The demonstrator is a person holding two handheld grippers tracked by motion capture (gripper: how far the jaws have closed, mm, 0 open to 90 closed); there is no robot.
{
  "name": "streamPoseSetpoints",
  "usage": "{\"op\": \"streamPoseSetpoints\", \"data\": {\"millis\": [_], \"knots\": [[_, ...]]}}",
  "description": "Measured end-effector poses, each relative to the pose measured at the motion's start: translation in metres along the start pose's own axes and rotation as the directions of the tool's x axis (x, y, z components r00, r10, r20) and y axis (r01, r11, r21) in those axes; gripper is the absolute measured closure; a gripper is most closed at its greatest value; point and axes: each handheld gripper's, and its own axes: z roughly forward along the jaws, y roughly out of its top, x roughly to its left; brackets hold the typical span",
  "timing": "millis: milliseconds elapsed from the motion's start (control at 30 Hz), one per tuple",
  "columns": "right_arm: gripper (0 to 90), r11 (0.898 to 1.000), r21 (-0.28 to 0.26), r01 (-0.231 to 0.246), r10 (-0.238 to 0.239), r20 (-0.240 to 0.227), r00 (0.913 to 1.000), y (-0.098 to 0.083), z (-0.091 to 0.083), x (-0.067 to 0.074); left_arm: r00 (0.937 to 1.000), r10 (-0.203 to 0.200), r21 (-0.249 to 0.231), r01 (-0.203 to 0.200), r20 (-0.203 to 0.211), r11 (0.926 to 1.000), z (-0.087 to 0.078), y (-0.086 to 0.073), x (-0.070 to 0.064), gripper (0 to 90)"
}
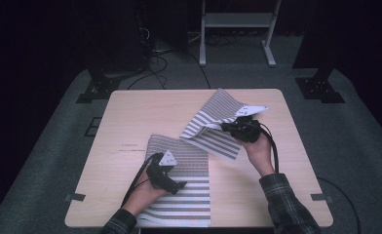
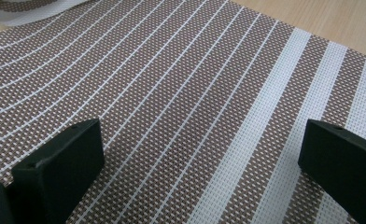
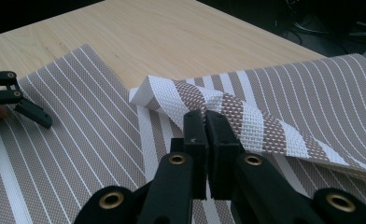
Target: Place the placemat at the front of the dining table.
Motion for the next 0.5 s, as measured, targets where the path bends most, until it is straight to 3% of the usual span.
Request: {"op": "streamPoseSetpoints", "data": {"millis": [233, 400, 500], "knots": [[87.7, 1.000, 0.011, 0.021, -0.021, -0.008, 0.9998, 0.010, 0.011, 0.003, 1.0000, 0.000, 0.022, 0.000, 0.006, 0.9998, -0.001, 0.005, -0.001, 1.6], [87.7, 0.999, 0.020, 0.026, -0.025, -0.021, 0.9995, 0.013, 0.019, 0.002, 0.9997, 0.014, -0.026, -0.013, 0.021, 0.9996, -0.011, 0.022, -0.001, 2.7], [87.7, 0.999, 0.032, 0.038, -0.037, -0.031, 0.9988, 0.016, 0.023, 0.002, 0.9996, 0.029, -0.054, -0.029, 0.003, 0.9981, -0.018, 0.033, 0.005, 3.5]]}}
